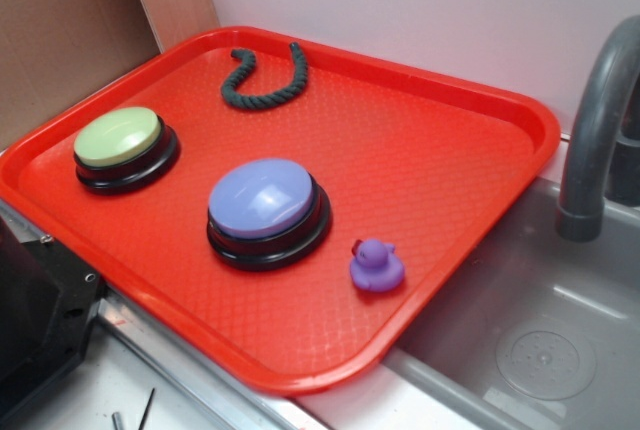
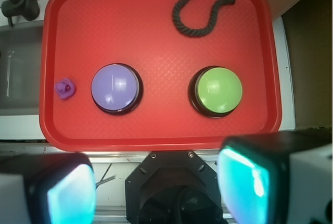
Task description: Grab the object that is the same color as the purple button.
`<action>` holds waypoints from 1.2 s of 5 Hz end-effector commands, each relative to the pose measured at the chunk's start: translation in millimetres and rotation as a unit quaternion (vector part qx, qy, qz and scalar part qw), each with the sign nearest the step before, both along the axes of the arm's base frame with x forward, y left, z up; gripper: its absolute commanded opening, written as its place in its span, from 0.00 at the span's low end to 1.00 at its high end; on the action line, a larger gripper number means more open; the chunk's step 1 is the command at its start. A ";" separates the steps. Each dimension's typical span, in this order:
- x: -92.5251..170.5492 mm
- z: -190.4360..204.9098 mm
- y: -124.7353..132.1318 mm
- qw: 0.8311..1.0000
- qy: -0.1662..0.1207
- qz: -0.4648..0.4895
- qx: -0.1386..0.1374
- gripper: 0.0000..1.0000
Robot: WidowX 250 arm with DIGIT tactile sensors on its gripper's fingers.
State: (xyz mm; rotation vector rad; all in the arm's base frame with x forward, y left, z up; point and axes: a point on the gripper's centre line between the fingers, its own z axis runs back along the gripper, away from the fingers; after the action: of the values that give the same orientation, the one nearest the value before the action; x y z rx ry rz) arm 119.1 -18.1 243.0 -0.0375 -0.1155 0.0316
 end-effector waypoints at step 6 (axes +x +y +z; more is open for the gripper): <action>51.8 -80.5 -98.2 0.803 -0.111 -0.582 0.062 1.00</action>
State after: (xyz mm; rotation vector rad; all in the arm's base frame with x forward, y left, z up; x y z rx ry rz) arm 177.8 -112.6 156.0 0.0075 -0.2837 -1.1998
